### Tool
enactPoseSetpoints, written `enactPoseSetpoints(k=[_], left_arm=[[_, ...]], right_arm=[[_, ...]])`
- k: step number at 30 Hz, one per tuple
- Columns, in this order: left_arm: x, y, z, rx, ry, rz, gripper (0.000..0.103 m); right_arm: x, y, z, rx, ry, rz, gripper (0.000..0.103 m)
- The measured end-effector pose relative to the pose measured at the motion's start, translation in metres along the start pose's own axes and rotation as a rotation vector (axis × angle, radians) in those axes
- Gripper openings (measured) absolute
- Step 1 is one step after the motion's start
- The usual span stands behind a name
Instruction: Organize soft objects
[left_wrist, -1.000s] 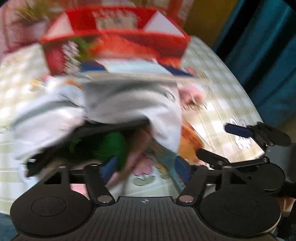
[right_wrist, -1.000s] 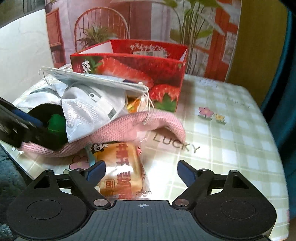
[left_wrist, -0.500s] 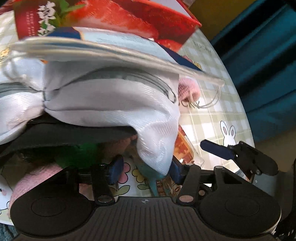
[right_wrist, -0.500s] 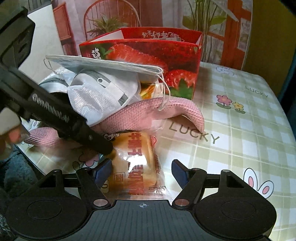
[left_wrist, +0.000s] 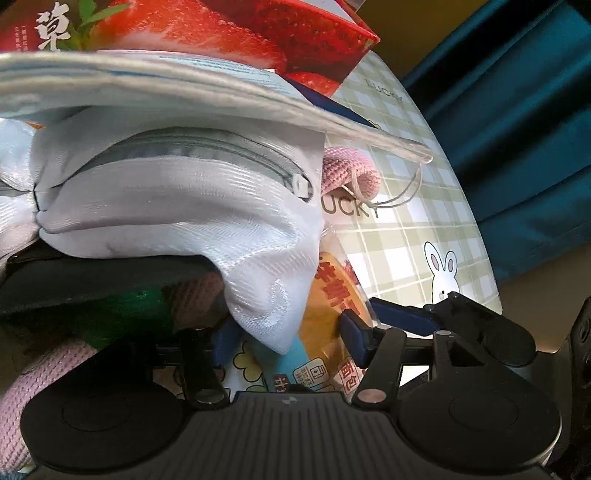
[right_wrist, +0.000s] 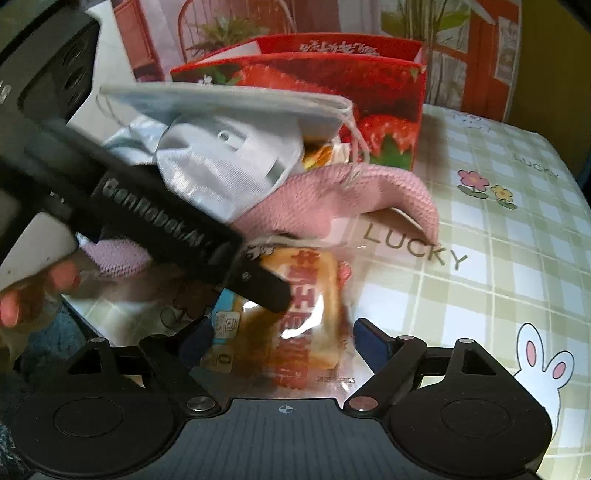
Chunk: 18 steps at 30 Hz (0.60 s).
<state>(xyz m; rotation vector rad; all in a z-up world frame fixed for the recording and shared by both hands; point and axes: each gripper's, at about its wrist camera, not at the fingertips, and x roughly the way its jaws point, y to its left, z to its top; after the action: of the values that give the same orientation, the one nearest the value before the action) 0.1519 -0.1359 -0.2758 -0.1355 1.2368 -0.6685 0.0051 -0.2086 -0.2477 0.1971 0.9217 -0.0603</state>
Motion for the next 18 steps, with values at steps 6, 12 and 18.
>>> enactPoseSetpoints(k=[6, 12, 18], left_arm=[[0.004, -0.012, -0.008, 0.046, -0.005, 0.031, 0.071], [-0.01, -0.012, -0.006, 0.04, -0.028, -0.016, 0.068], [-0.029, -0.031, -0.005, 0.125, -0.102, -0.078, 0.068]], right_arm=[[0.006, -0.005, -0.001, 0.032, 0.008, 0.013, 0.081], [-0.008, 0.005, 0.0, -0.025, -0.022, -0.006, 0.07], [-0.036, 0.009, 0.007, -0.037, -0.087, -0.06, 0.069]])
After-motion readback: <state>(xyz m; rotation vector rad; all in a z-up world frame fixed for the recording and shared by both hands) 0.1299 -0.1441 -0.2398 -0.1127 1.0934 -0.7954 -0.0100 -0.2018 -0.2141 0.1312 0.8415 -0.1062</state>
